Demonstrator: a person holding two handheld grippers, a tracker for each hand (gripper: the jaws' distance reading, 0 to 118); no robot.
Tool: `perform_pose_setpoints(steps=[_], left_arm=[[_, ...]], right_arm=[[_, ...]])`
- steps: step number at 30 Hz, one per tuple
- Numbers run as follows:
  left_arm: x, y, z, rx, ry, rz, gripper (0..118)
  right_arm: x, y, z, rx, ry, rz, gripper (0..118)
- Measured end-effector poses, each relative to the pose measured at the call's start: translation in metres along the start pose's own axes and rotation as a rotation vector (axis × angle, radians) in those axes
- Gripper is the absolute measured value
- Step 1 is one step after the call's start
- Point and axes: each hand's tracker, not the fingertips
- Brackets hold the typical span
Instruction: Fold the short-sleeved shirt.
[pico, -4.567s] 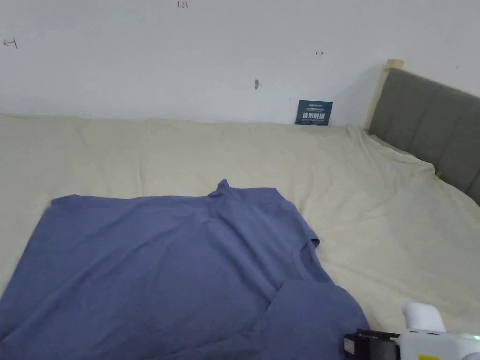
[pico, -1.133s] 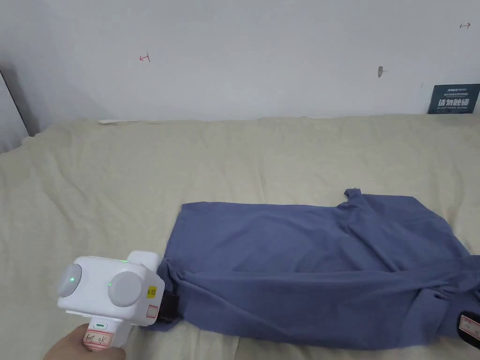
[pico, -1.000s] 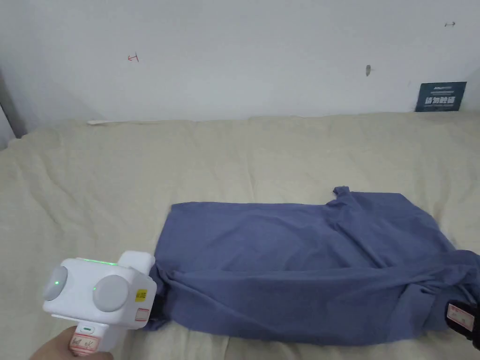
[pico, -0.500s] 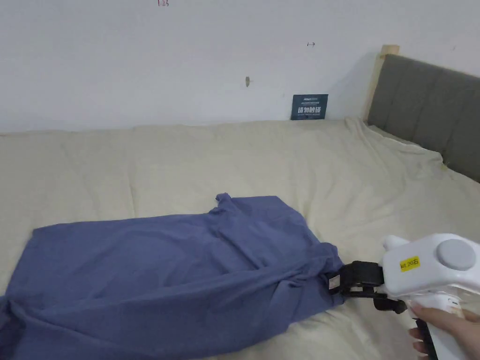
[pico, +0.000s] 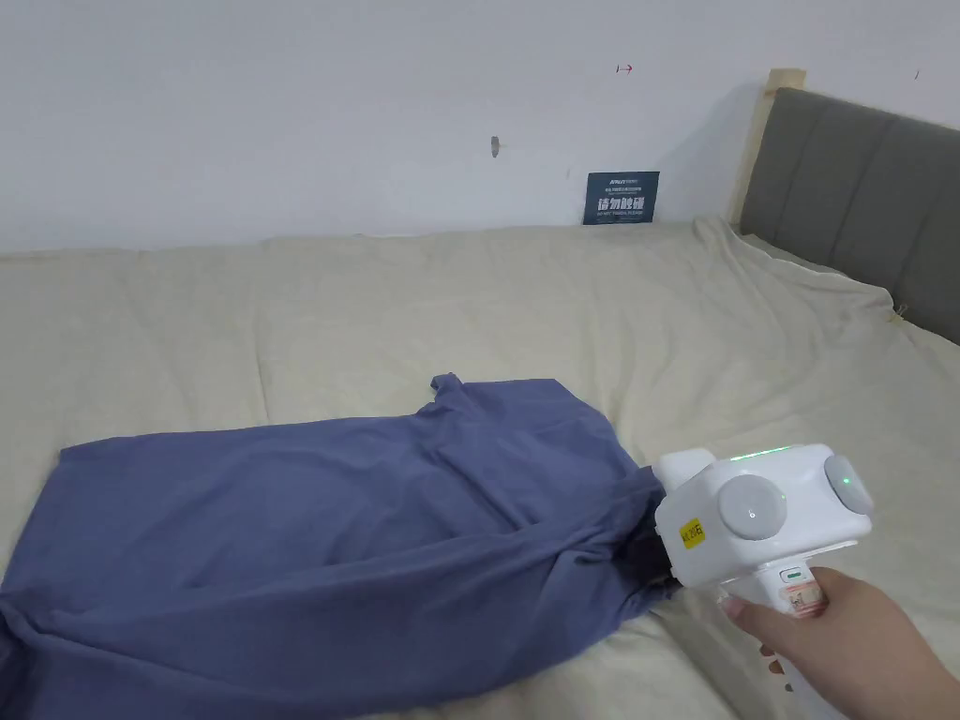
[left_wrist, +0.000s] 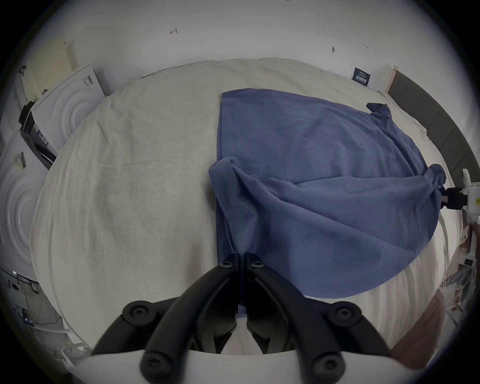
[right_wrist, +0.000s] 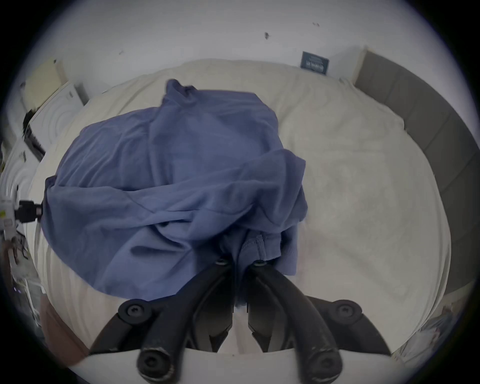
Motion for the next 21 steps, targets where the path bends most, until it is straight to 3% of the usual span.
perform_pose_setpoints(steps=[2,7,15,17,19,21], left_arm=[[-0.002,0.000,0.003,0.010,-0.003,0.010,4],[-0.007,0.001,0.031,0.079,-0.051,0.092,4],[-0.016,-0.001,0.111,0.200,-0.104,0.126,4],[-0.022,-0.008,0.132,0.218,-0.121,0.149,4],[-0.026,-0.020,0.142,0.197,-0.140,0.163,4],[-0.025,-0.042,0.144,0.142,-0.179,0.181,4]], right_arm=[[0.005,-0.002,0.017,0.034,0.018,-0.010,7],[0.039,-0.005,0.062,0.096,0.202,-0.189,7],[0.065,-0.017,0.138,0.162,0.279,-0.275,7],[0.075,-0.029,0.154,0.160,0.322,-0.326,7],[0.081,-0.045,0.162,0.126,0.354,-0.358,7],[0.083,-0.067,0.160,0.095,0.327,-0.361,7]])
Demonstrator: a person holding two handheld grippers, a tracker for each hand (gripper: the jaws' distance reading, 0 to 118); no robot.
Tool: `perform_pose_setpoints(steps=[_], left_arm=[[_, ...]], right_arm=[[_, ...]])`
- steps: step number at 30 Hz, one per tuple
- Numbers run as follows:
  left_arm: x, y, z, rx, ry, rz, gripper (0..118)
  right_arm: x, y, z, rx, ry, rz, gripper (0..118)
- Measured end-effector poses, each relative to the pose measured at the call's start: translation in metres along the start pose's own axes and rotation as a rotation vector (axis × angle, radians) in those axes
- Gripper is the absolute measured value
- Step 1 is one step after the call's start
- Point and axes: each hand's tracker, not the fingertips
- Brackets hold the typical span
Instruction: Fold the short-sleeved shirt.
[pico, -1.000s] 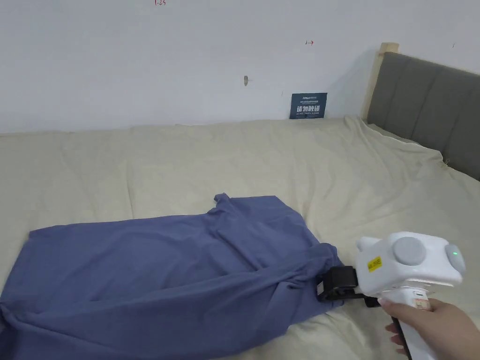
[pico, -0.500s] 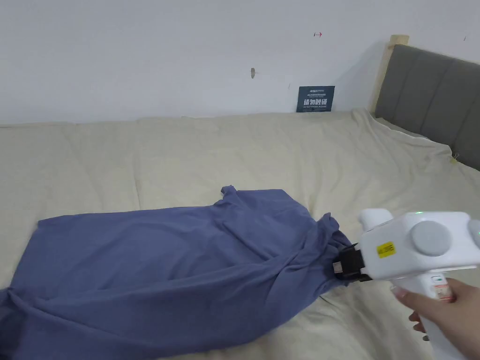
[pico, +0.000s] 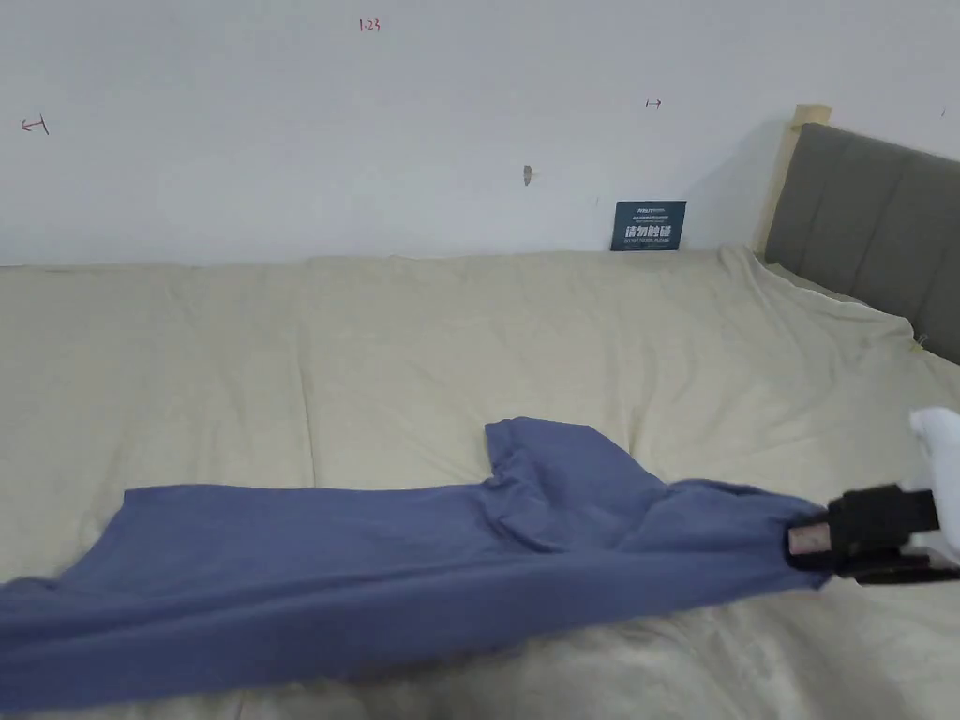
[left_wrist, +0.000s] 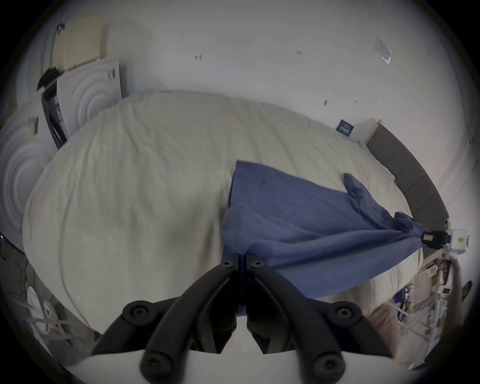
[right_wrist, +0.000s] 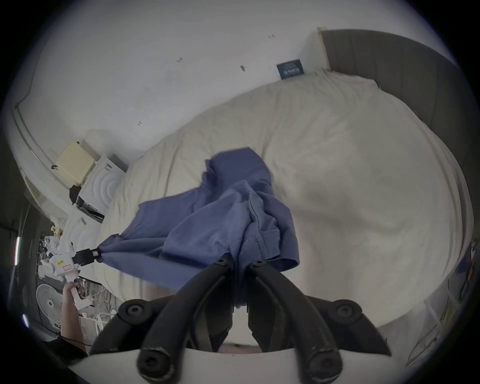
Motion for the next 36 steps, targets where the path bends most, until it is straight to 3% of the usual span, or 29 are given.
perform_pose_setpoints(steps=[3,8,11,12,13,14,15,16,17,18,19,23,25,26,27,28,29,30,34,36], left_arm=[[-0.003,-0.039,-0.003,-0.069,-0.034,0.006,4],[-0.008,-0.097,-0.044,-0.210,0.028,-0.023,4],[-0.020,-0.105,-0.054,-0.158,-0.007,0.067,4],[-0.022,-0.103,-0.052,-0.145,-0.023,0.089,5],[-0.022,-0.102,-0.049,-0.145,-0.016,0.089,7],[-0.025,-0.099,-0.046,-0.135,-0.008,0.086,13],[-0.024,-0.098,-0.041,-0.109,0.009,0.082,41],[-0.024,-0.097,-0.037,-0.078,0.040,0.064,77],[-0.023,-0.095,-0.032,-0.060,0.056,0.047,108],[-0.024,-0.093,-0.027,-0.044,0.058,0.045,117],[-0.024,-0.088,-0.015,0.067,0.028,0.048,116],[-0.009,-0.078,0.008,0.102,0.040,0.065,116],[0.001,-0.077,0.014,0.121,-0.004,0.067,105],[0.008,-0.079,0.015,0.141,-0.017,0.060,86],[0.014,-0.080,0.016,0.166,-0.025,0.053,42],[0.021,-0.081,0.015,0.193,-0.008,0.033,3],[0.026,-0.081,0.012,0.195,-0.002,0.015,0],[0.030,-0.080,0.009,0.182,-0.001,-0.006,0],[0.035,-0.064,0.014,0.227,-0.069,0.019,0],[0.043,-0.035,0.018,0.280,-0.078,-0.067,0]], right_arm=[[0.020,-0.034,-0.006,-0.050,-0.038,-0.028,7],[0.053,-0.089,-0.039,-0.175,-0.080,-0.111,7],[0.062,-0.102,-0.052,-0.163,-0.085,-0.141,7],[0.062,-0.103,-0.051,-0.122,-0.077,-0.173,10],[0.062,-0.103,-0.049,-0.092,-0.086,-0.194,20],[0.058,-0.102,-0.044,-0.063,-0.126,-0.177,40],[0.055,-0.102,-0.039,-0.032,-0.152,-0.141,75],[0.051,-0.100,-0.033,0.011,-0.171,-0.108,96],[0.047,-0.096,-0.023,0.056,-0.172,-0.063,102],[0.042,-0.092,-0.014,0.091,-0.161,-0.030,102],[0.035,-0.088,-0.004,0.108,-0.147,-0.008,102],[-0.006,-0.084,0.026,0.252,-0.102,0.020,102],[-0.026,-0.087,0.030,0.306,-0.019,0.010,100],[-0.035,-0.088,0.030,0.322,0.045,0.012,93],[-0.044,-0.089,0.028,0.334,0.084,0.023,57],[-0.053,-0.090,0.025,0.356,0.094,0.063,7],[-0.065,-0.093,0.017,0.385,0.075,0.096,0],[-0.076,-0.094,0.011,0.362,0.059,0.168,0],[-0.086,-0.088,0.005,0.356,0.052,0.165,0],[-0.089,-0.081,0.003,0.339,0.049,0.166,0]])
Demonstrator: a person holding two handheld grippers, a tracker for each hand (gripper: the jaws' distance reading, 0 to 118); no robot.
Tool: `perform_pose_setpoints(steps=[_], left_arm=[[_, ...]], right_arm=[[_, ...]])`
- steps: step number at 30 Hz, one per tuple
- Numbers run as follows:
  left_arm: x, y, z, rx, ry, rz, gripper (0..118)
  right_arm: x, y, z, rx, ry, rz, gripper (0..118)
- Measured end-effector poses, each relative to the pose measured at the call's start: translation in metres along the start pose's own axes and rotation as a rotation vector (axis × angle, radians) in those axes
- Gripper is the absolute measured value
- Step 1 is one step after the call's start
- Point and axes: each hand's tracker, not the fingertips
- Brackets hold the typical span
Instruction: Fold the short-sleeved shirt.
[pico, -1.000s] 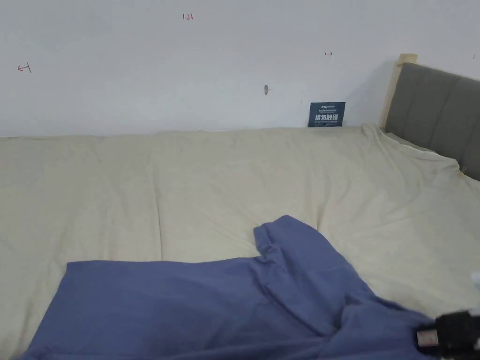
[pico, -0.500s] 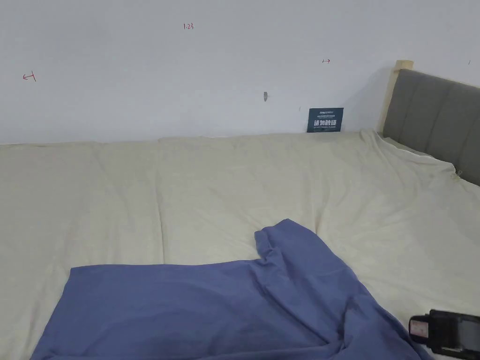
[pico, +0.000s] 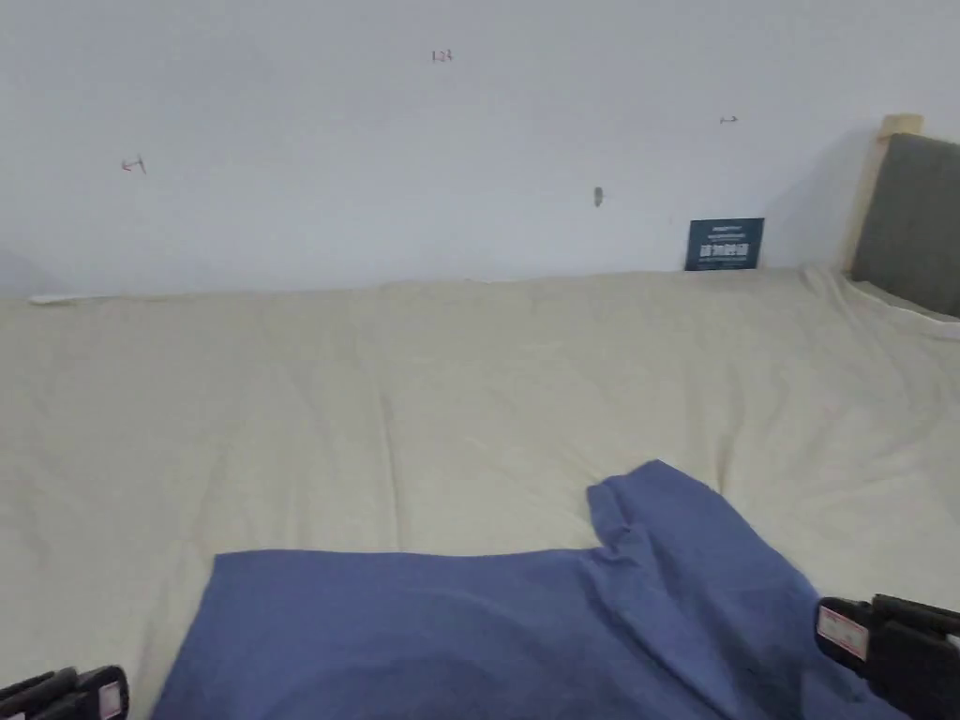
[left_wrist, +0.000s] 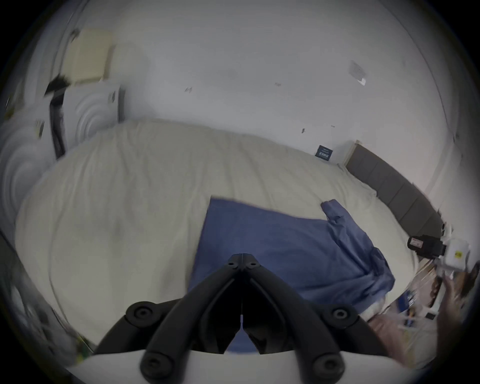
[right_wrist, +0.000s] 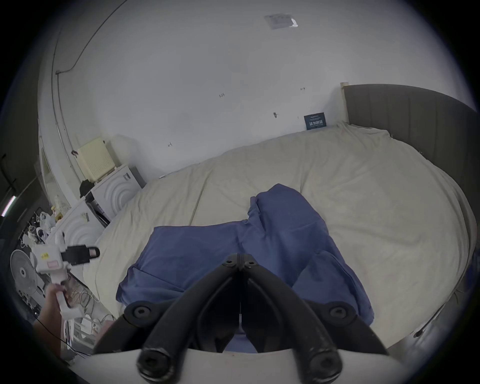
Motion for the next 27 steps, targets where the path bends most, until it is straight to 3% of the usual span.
perform_pose_setpoints(steps=[2,6,9,10,11,12,13,16,20,23,26,27], left_arm=[[0.001,0.034,-0.028,-0.005,0.046,-0.087,0],[-0.025,0.092,-0.118,-0.170,-0.021,-0.061,0],[-0.039,0.110,-0.186,-0.282,0.014,-0.089,3],[-0.049,0.112,-0.208,-0.303,0.003,-0.084,18],[-0.054,0.112,-0.226,-0.319,-0.006,-0.078,50],[-0.057,0.112,-0.242,-0.338,0.022,-0.055,96],[-0.062,0.110,-0.259,-0.371,0.035,-0.040,118],[-0.067,0.106,-0.283,-0.412,0.019,0.005,116],[-0.071,0.086,-0.308,-0.496,0.064,0.007,118],[-0.064,0.081,-0.316,-0.488,0.093,-0.120,115],[-0.042,0.072,-0.300,-0.464,0.119,-0.258,86],[-0.035,0.069,-0.295,-0.444,0.126,-0.287,70]], right_arm=[[0.002,0.007,-0.018,-0.010,0.006,-0.026,0],[0.003,0.013,-0.039,-0.043,0.040,-0.123,0],[0.003,0.011,-0.054,-0.074,0.057,-0.136,0],[0.002,0.010,-0.057,-0.086,0.052,-0.132,0],[0.002,0.009,-0.059,-0.098,0.043,-0.126,0],[0.003,0.009,-0.061,-0.109,0.041,-0.127,0],[0.006,0.007,-0.068,-0.135,0.049,-0.144,0],[0.013,0.006,-0.075,-0.188,0.113,-0.238,0],[0.017,0.003,-0.089,-0.214,0.061,-0.165,0],[0.019,0.000,-0.100,-0.228,0.053,-0.165,0],[0.022,-0.007,-0.106,-0.238,0.070,-0.192,0],[0.020,-0.008,-0.109,-0.241,0.069,-0.191,0]])
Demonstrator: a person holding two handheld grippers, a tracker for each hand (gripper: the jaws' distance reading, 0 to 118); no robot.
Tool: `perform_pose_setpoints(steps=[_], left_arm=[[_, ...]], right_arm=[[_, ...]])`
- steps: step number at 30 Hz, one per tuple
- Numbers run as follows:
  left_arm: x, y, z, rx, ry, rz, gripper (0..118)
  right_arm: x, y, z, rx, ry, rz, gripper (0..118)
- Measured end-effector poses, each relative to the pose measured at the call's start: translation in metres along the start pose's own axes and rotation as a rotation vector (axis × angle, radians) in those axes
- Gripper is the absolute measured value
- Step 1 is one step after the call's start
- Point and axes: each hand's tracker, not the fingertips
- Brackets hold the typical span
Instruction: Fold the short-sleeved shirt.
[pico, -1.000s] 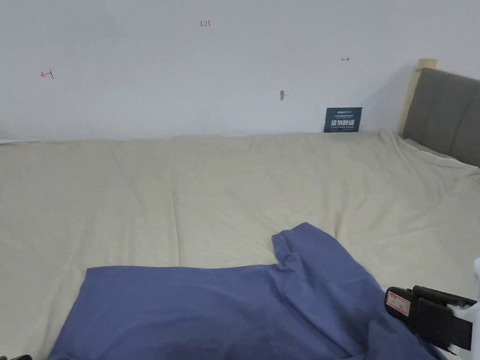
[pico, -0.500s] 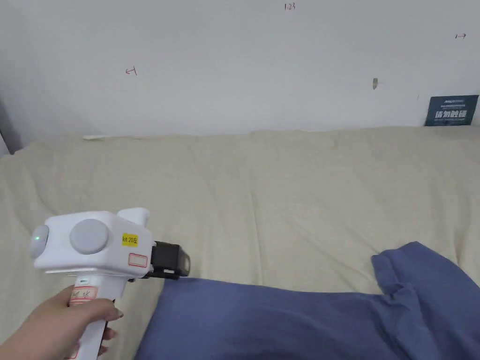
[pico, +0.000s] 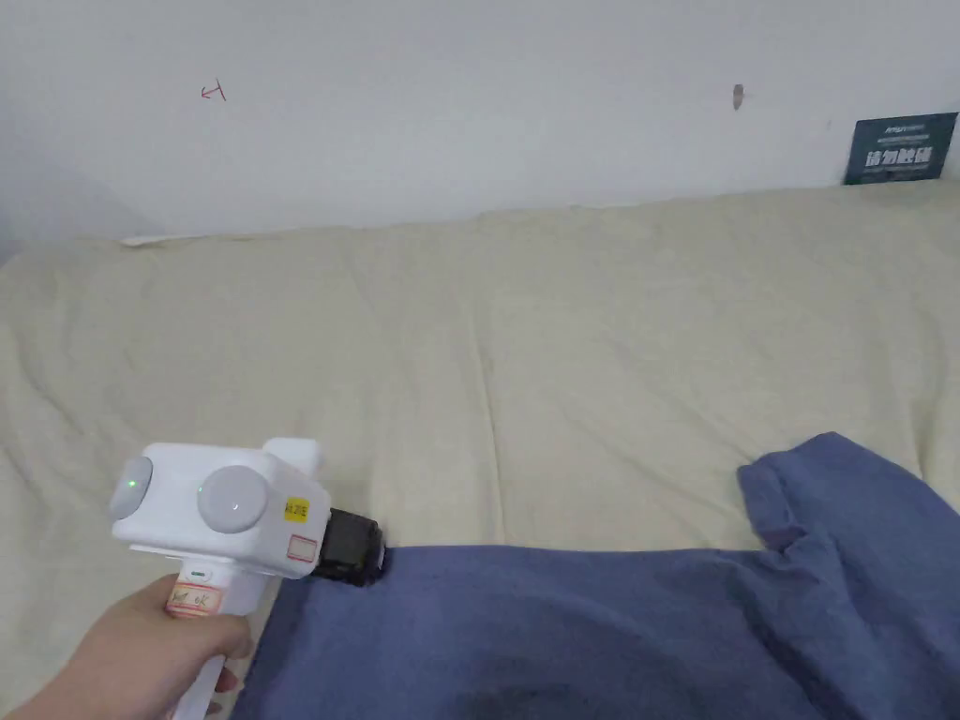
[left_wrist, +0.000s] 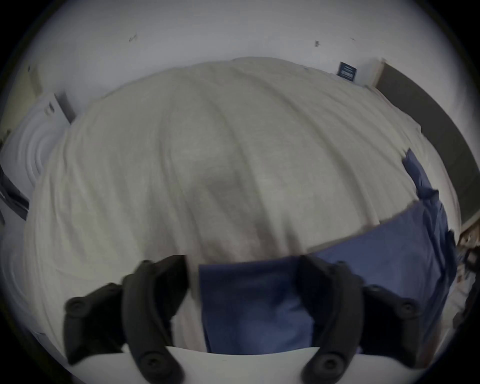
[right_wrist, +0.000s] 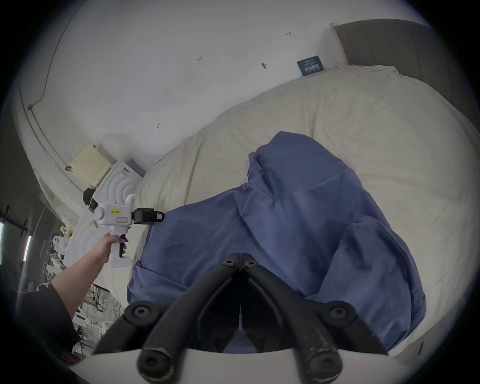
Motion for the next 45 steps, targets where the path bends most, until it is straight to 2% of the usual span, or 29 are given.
perform_pose_setpoints(steps=[3,4,5,6,7,8,12,14,15,16,17,18,19,20,22,24,27,28,29,30,31,32,33,34,35,37,40,43,45], left_arm=[[0.010,-0.002,0.006,0.012,0.027,-0.019,60],[0.012,-0.002,0.008,0.015,0.025,-0.022,50],[0.011,-0.002,0.012,0.026,-0.054,-0.006,31],[0.015,-0.001,0.014,0.010,-0.092,0.013,5],[0.020,0.000,0.013,0.025,-0.001,-0.020,5],[0.023,0.000,0.013,0.029,0.013,-0.060,5],[0.020,-0.002,0.020,0.040,-0.002,-0.046,5],[0.016,-0.003,0.026,0.053,-0.019,-0.018,5],[0.014,-0.003,0.028,0.057,-0.024,-0.008,5],[0.012,-0.004,0.031,0.059,-0.029,0.001,5],[0.010,-0.004,0.032,0.057,-0.033,0.006,5],[0.009,-0.004,0.033,0.055,-0.034,0.009,5],[0.014,-0.008,0.037,0.054,-0.034,0.011,5],[0.015,-0.008,0.038,0.055,-0.032,0.013,5],[0.015,-0.008,0.038,0.054,-0.023,0.022,5],[0.014,-0.008,0.038,0.051,-0.035,0.046,5],[0.010,-0.009,0.035,0.029,-0.043,0.070,5],[0.010,-0.011,0.033,0.024,-0.042,0.072,5],[0.010,-0.012,0.032,0.017,-0.040,0.072,5],[0.010,-0.014,0.031,0.010,-0.040,0.070,5],[0.010,-0.015,0.029,0.005,-0.041,0.067,5],[0.010,-0.016,0.028,0.001,-0.039,0.064,5],[0.011,-0.018,0.029,0.001,-0.038,0.064,5],[0.011,-0.018,0.029,0.002,-0.038,0.067,5],[0.010,-0.018,0.030,0.006,-0.036,0.077,5],[0.009,-0.018,0.035,0.018,-0.040,0.101,5],[0.006,-0.019,0.048,0.036,-0.044,0.117,5],[0.005,-0.024,0.068,0.064,-0.054,0.125,5],[0.005,-0.032,0.086,0.087,-0.055,0.123,5]], right_arm=[[-0.002,-0.005,-0.005,0.001,-0.013,0.011,0],[-0.003,-0.005,-0.006,0.004,-0.009,0.012,0],[-0.003,-0.004,-0.005,0.018,0.000,0.009,0],[-0.002,-0.004,-0.002,0.037,0.001,0.011,0],[-0.002,0.002,-0.001,0.059,-0.006,0.015,0],[-0.001,0.013,0.000,0.089,-0.022,0.022,0],[0.012,0.078,-0.001,0.212,-0.063,0.091,0],[0.023,0.120,-0.012,0.249,-0.132,0.075,0],[0.028,0.140,-0.024,0.221,-0.126,0.065,1],[0.036,0.162,-0.041,0.147,-0.124,0.035,15],[0.042,0.180,-0.059,0.081,-0.114,0.028,47],[0.049,0.193,-0.074,0.009,-0.115,0.055,92],[0.053,0.202,-0.092,-0.024,-0.148,0.053,104],[0.056,0.208,-0.109,-0.073,-0.212,0.062,104],[0.064,0.215,-0.139,-0.189,-0.250,0.058,104],[0.071,0.210,-0.163,-0.272,-0.329,0.054,104],[0.074,0.196,-0.182,-0.327,-0.350,0.098,103],[0.072,0.190,-0.187,-0.351,-0.363,0.114,96],[0.072,0.185,-0.190,-0.378,-0.374,0.132,67],[0.071,0.179,-0.191,-0.395,-0.382,0.151,46],[0.064,0.175,-0.191,-0.366,-0.491,0.236,46],[0.061,0.175,-0.185,-0.310,-0.509,0.306,41],[0.060,0.178,-0.180,-0.304,-0.421,0.278,36],[0.060,0.179,-0.175,-0.310,-0.367,0.250,6],[0.061,0.179,-0.170,-0.294,-0.396,0.232,0],[0.062,0.181,-0.155,-0.249,-0.343,0.188,0],[0.061,0.184,-0.123,-0.193,-0.321,0.212,0],[0.057,0.178,-0.082,-0.130,-0.249,0.158,0],[0.053,0.169,-0.052,-0.121,-0.223,0.154,0]])
